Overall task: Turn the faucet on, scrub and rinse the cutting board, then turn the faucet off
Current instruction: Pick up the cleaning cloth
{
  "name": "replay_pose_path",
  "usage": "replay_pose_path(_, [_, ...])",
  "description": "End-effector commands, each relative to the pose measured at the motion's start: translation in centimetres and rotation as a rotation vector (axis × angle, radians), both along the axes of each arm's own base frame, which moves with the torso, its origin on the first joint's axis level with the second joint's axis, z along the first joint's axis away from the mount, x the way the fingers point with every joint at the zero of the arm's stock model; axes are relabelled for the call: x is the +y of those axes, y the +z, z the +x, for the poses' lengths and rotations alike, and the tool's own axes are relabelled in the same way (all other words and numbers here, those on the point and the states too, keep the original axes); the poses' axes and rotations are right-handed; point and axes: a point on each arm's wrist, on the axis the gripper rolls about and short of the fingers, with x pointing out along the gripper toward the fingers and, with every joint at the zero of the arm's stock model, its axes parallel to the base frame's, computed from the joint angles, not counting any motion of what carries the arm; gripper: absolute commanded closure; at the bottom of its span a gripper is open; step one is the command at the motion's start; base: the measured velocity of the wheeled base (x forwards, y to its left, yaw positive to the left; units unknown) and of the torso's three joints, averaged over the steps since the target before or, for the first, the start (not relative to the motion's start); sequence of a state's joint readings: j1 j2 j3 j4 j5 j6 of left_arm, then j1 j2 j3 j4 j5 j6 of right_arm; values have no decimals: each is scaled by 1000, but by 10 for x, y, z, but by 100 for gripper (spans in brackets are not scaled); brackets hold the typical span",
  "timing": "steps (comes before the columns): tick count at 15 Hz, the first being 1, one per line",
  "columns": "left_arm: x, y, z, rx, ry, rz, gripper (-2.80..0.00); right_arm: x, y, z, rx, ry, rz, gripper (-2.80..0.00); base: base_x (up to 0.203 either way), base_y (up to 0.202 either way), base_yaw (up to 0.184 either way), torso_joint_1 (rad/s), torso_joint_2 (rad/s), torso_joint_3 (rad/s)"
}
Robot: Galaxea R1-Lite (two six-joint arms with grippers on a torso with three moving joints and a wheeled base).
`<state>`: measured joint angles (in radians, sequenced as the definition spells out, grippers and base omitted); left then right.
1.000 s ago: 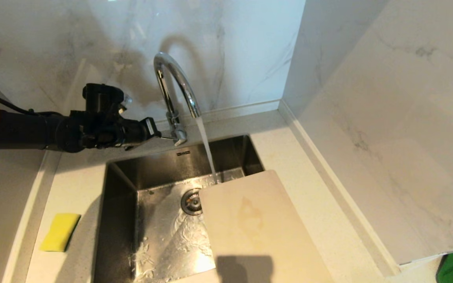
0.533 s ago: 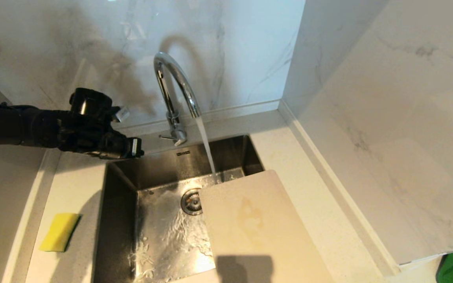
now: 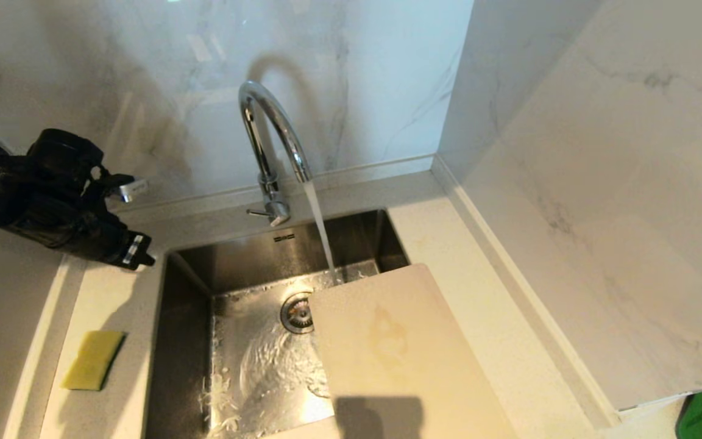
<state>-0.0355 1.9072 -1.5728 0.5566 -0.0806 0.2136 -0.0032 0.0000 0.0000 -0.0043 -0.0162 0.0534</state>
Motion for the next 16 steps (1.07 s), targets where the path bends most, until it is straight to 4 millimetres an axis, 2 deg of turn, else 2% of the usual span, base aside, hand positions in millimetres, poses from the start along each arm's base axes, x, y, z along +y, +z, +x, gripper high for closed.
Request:
replay_pose_path(1, [15,3,-12,16,41,-1,0,0,0,0,-1,0,0,0,0,0,0,0,0,0])
replay_pose_path(4, [25,-2,-27,103,77,13,0,0,0,0,0,-1,0,0,0,0,0,0,0,0])
replay_pose_path(8, [43,-25,-39,219,143,39,0,0,0,0,0,0,0,0,0,0,0,0,0,0])
replay_pose_path(9, [46,-32,-41,246,157,46,-280,0,0,0,0,-1,0,0,0,0,0,0,0,0])
replay_pose_path(11, [55,-46,-43,301,187,53,-280,0,0,0,0,0,0,0,0,0,0,0,0,0])
replay_pose_path(16, [70,-66,-53,381,192,69,-280,0,0,0,-1,0,0,0,0,0,0,0,0,0])
